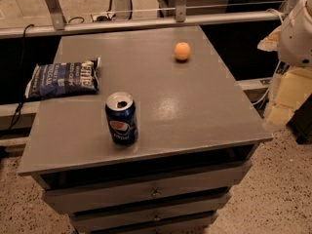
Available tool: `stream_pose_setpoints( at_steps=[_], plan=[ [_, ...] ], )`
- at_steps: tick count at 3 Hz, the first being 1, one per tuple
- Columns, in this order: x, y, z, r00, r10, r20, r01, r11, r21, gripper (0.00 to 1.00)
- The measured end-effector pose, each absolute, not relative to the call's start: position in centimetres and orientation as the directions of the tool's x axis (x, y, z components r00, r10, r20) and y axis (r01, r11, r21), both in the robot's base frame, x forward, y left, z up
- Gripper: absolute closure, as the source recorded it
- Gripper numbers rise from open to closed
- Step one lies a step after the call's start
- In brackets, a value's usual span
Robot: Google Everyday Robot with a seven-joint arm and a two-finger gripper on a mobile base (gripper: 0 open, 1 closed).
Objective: Pick pepsi can
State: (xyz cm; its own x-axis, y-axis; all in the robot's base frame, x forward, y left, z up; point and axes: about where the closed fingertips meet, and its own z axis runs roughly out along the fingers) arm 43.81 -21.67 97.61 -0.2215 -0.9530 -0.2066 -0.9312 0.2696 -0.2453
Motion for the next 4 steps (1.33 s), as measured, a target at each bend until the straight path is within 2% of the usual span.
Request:
stream_pose_setpoints(
  at_steps=[3, 4],
  plan=[
    [44.0, -21.3, 97.7, -0.217, -0.95, -0.225, -0.93, 0.271, -0.248, 0.0],
    [45.2, -17.8, 96.1, -0.18, -0.927, -0.328, -0.94, 0.26, -0.22, 0.0]
  ],
)
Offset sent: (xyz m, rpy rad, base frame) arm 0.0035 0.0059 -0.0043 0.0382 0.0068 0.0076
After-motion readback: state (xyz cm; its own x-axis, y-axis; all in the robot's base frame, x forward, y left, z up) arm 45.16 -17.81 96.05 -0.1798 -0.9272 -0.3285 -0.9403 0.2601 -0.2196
